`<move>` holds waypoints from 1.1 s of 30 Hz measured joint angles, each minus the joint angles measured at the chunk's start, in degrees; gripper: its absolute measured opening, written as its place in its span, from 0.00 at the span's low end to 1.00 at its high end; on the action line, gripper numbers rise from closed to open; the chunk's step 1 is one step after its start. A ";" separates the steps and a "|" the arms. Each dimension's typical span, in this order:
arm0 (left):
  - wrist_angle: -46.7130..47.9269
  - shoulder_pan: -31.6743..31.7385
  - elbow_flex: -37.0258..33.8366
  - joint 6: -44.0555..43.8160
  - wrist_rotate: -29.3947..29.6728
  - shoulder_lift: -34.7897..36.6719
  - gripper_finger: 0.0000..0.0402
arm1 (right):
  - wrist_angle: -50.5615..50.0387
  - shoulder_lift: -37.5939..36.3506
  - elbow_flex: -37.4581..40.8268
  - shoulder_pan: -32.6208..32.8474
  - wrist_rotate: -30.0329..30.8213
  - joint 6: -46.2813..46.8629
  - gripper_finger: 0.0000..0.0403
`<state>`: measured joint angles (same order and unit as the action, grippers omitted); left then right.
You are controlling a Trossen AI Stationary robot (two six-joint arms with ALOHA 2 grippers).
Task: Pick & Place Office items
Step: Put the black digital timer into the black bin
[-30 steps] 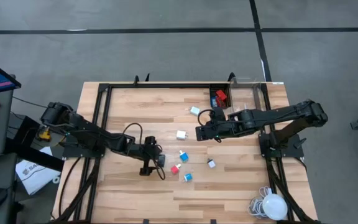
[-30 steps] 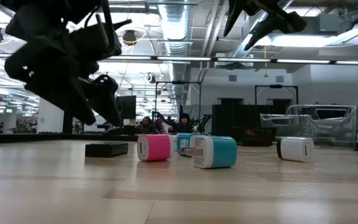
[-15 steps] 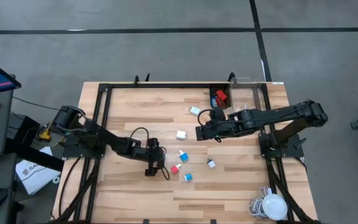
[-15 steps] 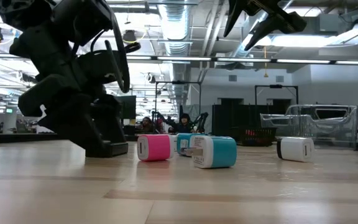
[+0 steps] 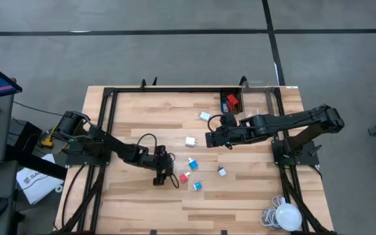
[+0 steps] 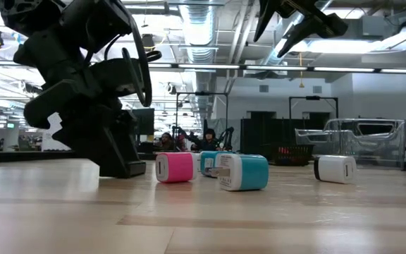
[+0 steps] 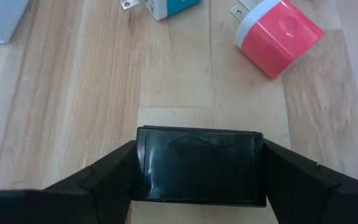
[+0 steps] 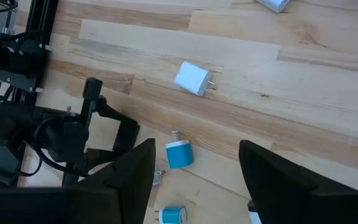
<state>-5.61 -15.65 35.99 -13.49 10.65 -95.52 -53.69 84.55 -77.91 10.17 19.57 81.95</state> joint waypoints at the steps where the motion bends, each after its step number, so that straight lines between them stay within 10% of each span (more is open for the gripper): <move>1: -0.02 0.31 0.00 -0.10 -0.21 0.26 0.71 | 0.00 0.00 0.00 0.00 0.00 0.00 0.56; 7: 1.52 5.84 -0.53 -0.02 -9.19 6.11 0.71 | 3.11 0.00 0.00 0.00 -0.02 -5.93 0.55; 20: -9.73 28.09 -0.04 -11.61 -59.95 23.34 0.71 | 22.78 0.00 0.00 0.64 -6.44 -48.42 0.55; 33: -26.77 29.30 5.32 -29.13 -62.55 18.06 0.71 | 38.30 0.24 0.00 0.70 -6.24 -72.23 0.46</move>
<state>-32.38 13.65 41.30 -42.63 -51.90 -77.46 -15.39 84.79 -77.91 10.87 13.33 9.72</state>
